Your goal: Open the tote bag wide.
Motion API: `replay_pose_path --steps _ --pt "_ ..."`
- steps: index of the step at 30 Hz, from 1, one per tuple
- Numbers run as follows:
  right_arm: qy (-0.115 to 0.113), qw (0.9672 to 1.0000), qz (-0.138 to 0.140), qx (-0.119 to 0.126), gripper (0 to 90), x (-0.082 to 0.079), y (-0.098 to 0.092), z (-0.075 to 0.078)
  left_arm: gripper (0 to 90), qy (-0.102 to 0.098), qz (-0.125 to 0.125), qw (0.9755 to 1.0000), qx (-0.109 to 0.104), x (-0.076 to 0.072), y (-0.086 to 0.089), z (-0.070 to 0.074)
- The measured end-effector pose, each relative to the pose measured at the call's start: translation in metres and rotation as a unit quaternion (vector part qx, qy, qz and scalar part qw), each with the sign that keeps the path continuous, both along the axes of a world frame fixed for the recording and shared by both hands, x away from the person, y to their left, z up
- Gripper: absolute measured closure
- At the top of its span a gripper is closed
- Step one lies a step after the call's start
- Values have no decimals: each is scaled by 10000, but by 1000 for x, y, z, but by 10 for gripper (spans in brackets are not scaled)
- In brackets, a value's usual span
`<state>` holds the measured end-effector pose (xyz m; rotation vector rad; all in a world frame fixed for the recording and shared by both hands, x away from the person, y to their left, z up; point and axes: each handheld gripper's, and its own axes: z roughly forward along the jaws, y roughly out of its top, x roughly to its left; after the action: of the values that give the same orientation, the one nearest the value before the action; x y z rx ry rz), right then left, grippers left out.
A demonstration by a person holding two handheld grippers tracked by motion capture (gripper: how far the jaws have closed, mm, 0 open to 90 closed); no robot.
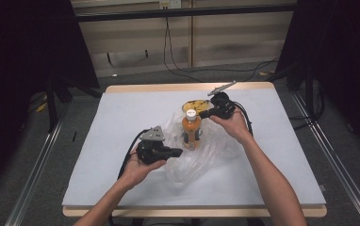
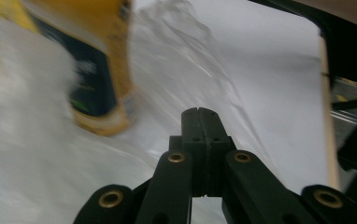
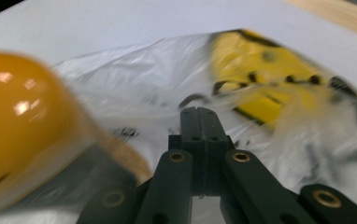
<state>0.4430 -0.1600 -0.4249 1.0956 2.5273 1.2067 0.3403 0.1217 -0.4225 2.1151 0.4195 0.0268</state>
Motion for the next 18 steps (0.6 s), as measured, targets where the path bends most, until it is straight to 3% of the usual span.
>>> replay_pose_path --steps 1,4,9,13,15,18 --pt "-6 10000 54 -8 900 -3 0 0 900 41 -10 10000 27 6 0 1" --pt "12 9997 223 -121 900 -13 2 1 900 -79 128 9997 183 19 -1 4" --pt "84 9994 326 -129 900 -21 -1 1 900 -93 159 9996 198 33 -5 6" --pt "161 9986 470 -198 900 -22 5 -8 900 -11 252 9975 659 48 -12 -9" --pt "239 9978 540 -306 900 -22 9 -16 900 132 256 9970 720 55 -14 -21" --pt "344 9967 566 -469 900 -21 12 -32 900 80 286 9940 1050 62 -17 -35"
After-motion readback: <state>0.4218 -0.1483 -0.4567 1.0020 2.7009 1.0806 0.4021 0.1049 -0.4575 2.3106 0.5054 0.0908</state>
